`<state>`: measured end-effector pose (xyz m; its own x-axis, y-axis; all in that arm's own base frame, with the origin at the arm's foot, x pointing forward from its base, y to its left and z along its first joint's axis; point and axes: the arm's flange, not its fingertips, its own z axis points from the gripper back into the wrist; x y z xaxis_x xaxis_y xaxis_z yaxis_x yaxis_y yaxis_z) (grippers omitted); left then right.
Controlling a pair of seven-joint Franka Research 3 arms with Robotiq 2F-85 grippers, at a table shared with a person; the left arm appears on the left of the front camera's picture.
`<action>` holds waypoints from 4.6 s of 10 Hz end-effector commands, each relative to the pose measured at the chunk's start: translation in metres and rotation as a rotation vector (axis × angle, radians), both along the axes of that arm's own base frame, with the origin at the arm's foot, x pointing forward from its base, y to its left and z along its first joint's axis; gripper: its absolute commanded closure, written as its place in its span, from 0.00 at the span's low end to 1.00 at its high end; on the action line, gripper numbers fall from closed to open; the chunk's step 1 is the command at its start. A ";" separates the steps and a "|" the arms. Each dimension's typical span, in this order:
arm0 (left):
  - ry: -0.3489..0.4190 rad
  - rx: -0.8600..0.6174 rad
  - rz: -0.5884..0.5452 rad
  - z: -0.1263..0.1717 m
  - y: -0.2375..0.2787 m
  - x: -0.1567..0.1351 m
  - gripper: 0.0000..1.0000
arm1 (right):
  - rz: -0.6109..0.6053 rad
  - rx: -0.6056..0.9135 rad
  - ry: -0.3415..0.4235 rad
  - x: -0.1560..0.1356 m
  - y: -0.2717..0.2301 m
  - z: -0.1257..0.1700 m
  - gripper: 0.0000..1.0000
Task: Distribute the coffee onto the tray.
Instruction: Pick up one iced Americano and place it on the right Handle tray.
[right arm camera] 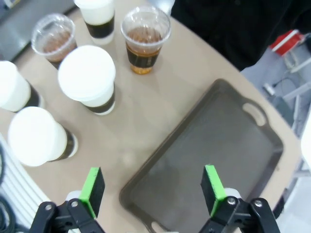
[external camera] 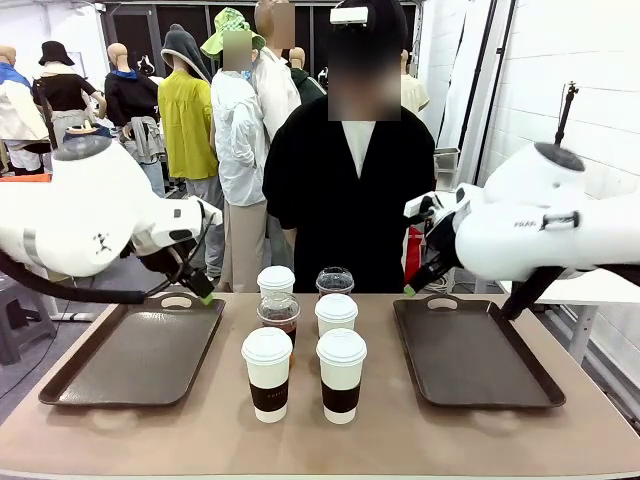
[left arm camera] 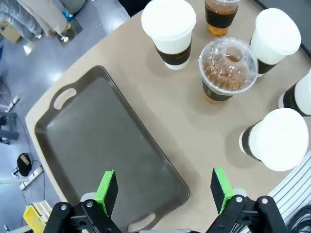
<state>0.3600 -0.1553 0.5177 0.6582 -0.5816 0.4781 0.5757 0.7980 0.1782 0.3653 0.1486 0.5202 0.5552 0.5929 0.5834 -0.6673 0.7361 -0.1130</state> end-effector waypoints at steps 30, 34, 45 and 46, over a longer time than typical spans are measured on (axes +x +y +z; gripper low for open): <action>-0.112 -0.317 -0.421 0.042 0.016 -0.028 0.00 | 0.431 0.288 -0.029 -0.015 -0.070 0.023 0.00; -0.112 -0.317 -0.421 0.042 0.016 -0.028 0.00 | 0.431 0.288 -0.029 -0.015 -0.070 0.023 0.00; -0.112 -0.317 -0.421 0.042 0.016 -0.028 0.00 | 0.410 0.272 -0.023 -0.018 -0.071 0.025 0.00; -0.112 -0.317 -0.421 0.042 0.016 -0.028 0.00 | 0.421 0.262 -0.009 -0.010 -0.070 0.029 0.00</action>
<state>0.3324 -0.1406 0.5595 0.3340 -0.6032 0.7243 0.8474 0.5286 0.0495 0.3476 0.0771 0.5464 0.2947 0.5888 0.7527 -0.9067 0.4209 0.0257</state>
